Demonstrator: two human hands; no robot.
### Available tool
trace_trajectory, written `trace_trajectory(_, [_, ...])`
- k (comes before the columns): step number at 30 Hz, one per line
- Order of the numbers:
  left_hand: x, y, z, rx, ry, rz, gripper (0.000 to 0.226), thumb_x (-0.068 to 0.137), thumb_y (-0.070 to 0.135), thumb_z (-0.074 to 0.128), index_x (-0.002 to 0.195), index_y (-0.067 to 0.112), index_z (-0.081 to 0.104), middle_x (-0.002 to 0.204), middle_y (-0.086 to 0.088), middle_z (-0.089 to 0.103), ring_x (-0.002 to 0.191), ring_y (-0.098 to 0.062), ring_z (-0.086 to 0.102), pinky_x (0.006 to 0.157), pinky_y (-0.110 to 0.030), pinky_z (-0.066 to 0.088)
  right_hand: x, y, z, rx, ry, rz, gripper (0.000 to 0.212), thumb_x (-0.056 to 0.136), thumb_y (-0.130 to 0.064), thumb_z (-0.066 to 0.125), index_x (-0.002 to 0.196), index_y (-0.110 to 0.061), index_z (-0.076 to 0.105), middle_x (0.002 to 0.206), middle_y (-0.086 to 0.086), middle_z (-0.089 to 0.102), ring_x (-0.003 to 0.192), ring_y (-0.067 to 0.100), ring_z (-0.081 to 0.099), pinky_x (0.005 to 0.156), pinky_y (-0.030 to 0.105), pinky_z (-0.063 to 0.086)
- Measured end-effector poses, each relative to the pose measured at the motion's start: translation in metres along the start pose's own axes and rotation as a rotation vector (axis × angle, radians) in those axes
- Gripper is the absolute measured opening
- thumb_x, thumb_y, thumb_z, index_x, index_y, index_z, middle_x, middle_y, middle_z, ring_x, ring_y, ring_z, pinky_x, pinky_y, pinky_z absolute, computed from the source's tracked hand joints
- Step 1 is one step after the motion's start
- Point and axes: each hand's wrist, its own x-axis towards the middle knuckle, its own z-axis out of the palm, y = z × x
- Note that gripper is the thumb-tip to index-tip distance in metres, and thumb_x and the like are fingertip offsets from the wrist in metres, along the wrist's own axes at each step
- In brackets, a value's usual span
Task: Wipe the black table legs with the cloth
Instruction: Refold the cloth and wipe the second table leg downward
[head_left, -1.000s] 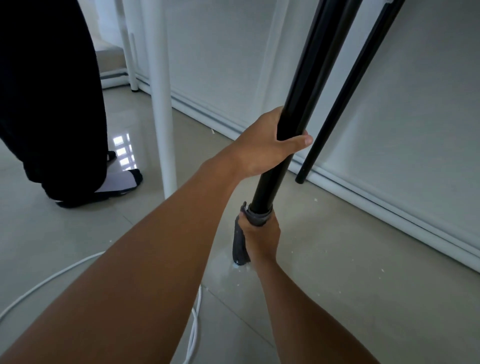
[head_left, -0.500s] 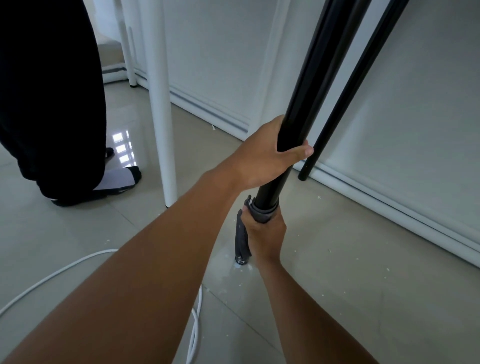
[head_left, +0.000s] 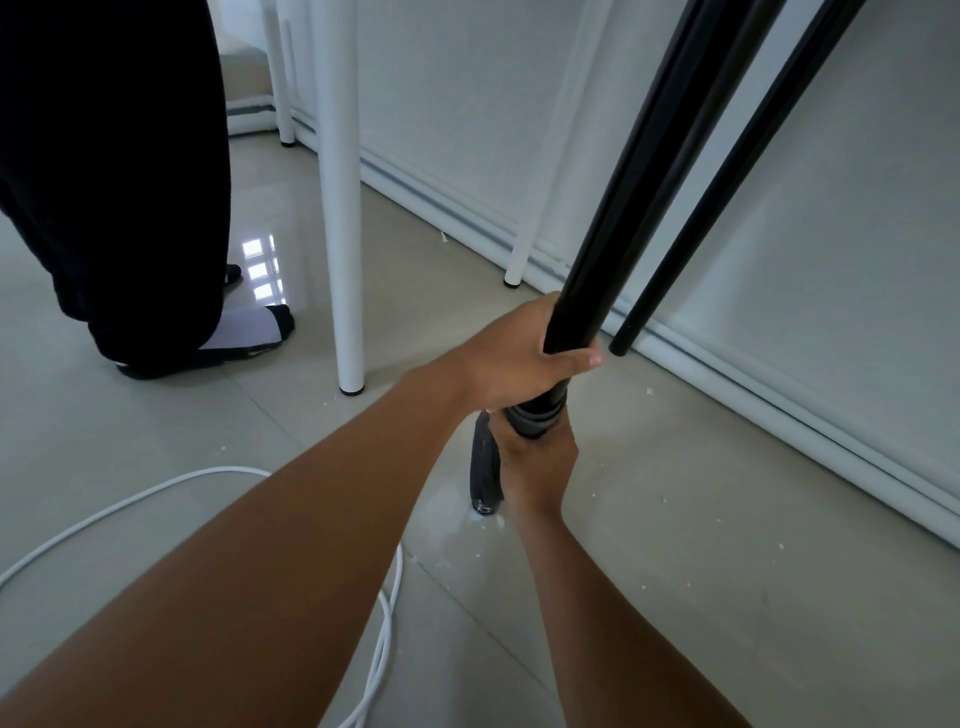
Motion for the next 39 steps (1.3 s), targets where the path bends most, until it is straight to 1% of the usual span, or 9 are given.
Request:
trace_trajectory(2, [0.001,0.0,-0.002,-0.003,-0.015,-0.003,0.019,0.095,0.031,0.068,0.11,0.023,0.063,0.098,0.014,0.07,0.092,0.004,0.066,0.085,-0.019,0.049,-0.001,0.008,-0.003,-0.064,-0.055,0.076,0.035,0.078,-0.016,0.083,0.111,-0.017,0.069,0.087,-0.018,0.071,0.074,-0.014,0.067,0.061,0.005,0.048])
trace_trajectory(7, [0.002,-0.001,-0.003,0.011,-0.047,-0.012,0.019,0.095,0.034,0.067,0.109,0.023,0.062,0.104,0.006,0.069,0.097,-0.003,0.065,0.087,-0.024,0.048,0.004,0.021,-0.015,-0.148,-0.212,0.142,0.034,0.076,-0.018,0.087,0.103,-0.022,0.066,0.088,-0.021,0.069,0.069,-0.02,0.062,0.058,0.001,0.046])
trace_trajectory(13, [0.006,-0.006,-0.003,-0.001,-0.07,-0.008,0.014,0.095,0.034,0.067,0.106,0.029,0.06,0.099,0.014,0.067,0.094,0.002,0.064,0.084,-0.021,0.047,-0.004,0.033,-0.002,-0.1,-0.049,0.057,0.033,0.075,-0.015,0.085,0.103,-0.022,0.069,0.083,-0.03,0.072,0.078,-0.01,0.068,0.066,0.005,0.048])
trace_trajectory(18, [0.009,-0.012,-0.002,0.021,-0.051,0.021,0.012,0.095,0.034,0.066,0.103,0.027,0.061,0.081,0.029,0.065,0.081,0.012,0.062,0.072,-0.01,0.044,-0.006,0.057,0.001,-0.123,-0.064,0.138,0.038,0.072,-0.019,0.086,0.107,-0.023,0.071,0.091,-0.014,0.076,0.08,0.0,0.072,0.071,0.02,0.056])
trace_trajectory(22, [0.005,-0.01,-0.002,0.024,-0.042,0.034,0.008,0.095,0.033,0.066,0.1,0.03,0.06,0.082,0.024,0.066,0.08,0.012,0.062,0.073,-0.013,0.043,-0.014,0.079,-0.002,-0.179,-0.145,0.258,0.031,0.068,-0.026,0.091,0.087,-0.036,0.068,0.076,-0.03,0.072,0.072,-0.014,0.067,0.062,0.006,0.048])
trace_trajectory(25, [0.005,-0.011,0.0,0.028,-0.055,0.014,0.009,0.096,0.034,0.066,0.101,0.033,0.058,0.08,0.033,0.065,0.08,0.015,0.061,0.075,-0.014,0.043,-0.015,0.087,-0.004,-0.197,-0.172,0.309,0.031,0.064,-0.026,0.092,0.082,-0.036,0.068,0.074,-0.027,0.072,0.071,-0.015,0.066,0.069,0.016,0.053])
trace_trajectory(30, [0.006,-0.011,-0.001,0.026,-0.068,0.004,0.013,0.094,0.035,0.068,0.104,0.031,0.059,0.079,0.035,0.065,0.08,0.015,0.062,0.075,-0.016,0.044,-0.018,0.056,-0.004,-0.112,-0.047,0.124,0.032,0.067,-0.02,0.092,0.079,-0.036,0.067,0.075,-0.035,0.07,0.071,-0.014,0.068,0.061,0.004,0.049])
trace_trajectory(34, [0.004,-0.01,-0.001,0.027,-0.053,0.0,0.016,0.094,0.035,0.068,0.107,0.028,0.059,0.084,0.025,0.067,0.081,0.013,0.063,0.078,-0.017,0.046,-0.007,0.009,0.003,0.099,0.085,0.005,0.032,0.065,-0.032,0.091,0.089,-0.039,0.07,0.09,-0.021,0.077,0.084,-0.002,0.074,0.071,0.014,0.057])
trace_trajectory(39, [0.003,-0.008,-0.001,0.034,-0.06,-0.024,0.019,0.095,0.036,0.066,0.111,0.028,0.058,0.094,0.017,0.068,0.089,0.006,0.065,0.081,-0.019,0.048,-0.005,0.013,0.011,0.044,0.125,-0.027,0.032,0.074,-0.015,0.086,0.103,-0.015,0.072,0.083,-0.024,0.074,0.081,-0.007,0.071,0.071,0.011,0.054])
